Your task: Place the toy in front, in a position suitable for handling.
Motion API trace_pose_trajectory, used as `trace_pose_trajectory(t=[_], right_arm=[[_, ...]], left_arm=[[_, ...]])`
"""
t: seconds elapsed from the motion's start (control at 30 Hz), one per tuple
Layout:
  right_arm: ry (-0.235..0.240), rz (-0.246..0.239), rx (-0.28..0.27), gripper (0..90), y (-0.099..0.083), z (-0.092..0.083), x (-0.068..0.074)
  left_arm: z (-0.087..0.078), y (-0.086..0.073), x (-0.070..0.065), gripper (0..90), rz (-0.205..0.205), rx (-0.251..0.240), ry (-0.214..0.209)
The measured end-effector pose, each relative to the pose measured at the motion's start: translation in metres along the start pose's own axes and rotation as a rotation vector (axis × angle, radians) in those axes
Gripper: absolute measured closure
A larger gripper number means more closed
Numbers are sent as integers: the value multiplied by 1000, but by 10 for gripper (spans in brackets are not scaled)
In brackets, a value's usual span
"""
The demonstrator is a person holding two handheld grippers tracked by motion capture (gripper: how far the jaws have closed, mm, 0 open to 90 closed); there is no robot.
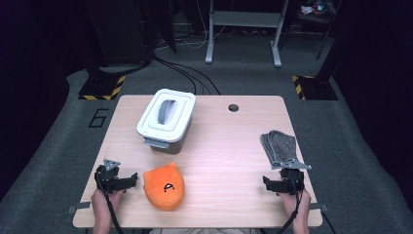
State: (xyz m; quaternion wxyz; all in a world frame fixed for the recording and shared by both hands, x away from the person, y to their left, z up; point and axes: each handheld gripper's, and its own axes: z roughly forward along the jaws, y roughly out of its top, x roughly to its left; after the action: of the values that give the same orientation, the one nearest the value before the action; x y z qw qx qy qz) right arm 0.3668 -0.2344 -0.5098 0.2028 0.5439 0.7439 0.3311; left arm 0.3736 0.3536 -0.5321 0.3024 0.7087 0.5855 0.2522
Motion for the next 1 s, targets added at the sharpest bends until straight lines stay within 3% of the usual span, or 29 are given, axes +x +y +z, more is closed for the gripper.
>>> trace_pose_trajectory(t=[0.3, 0.4, 0.43, 0.6, 1.0], right_arm=[[-21, -19, 3, 41, -23, 1, 1], [-40, -32, 1, 41, -25, 1, 3], [-43, -30, 0, 36, -25, 2, 3], [-46, -36, -9, 22, -25, 3, 3], [-57, -29, -10, 15, -26, 3, 4]], left_arm=[[2, 2, 4, 14, 30, 2, -25], [-2, 4, 8, 31, 22, 3, -74], [-4, 5, 9, 39, 10, -10, -92], [-30, 16, 10, 25, 29, -70, -182], [-75, 41, -20, 0, 130, -114, -291]])
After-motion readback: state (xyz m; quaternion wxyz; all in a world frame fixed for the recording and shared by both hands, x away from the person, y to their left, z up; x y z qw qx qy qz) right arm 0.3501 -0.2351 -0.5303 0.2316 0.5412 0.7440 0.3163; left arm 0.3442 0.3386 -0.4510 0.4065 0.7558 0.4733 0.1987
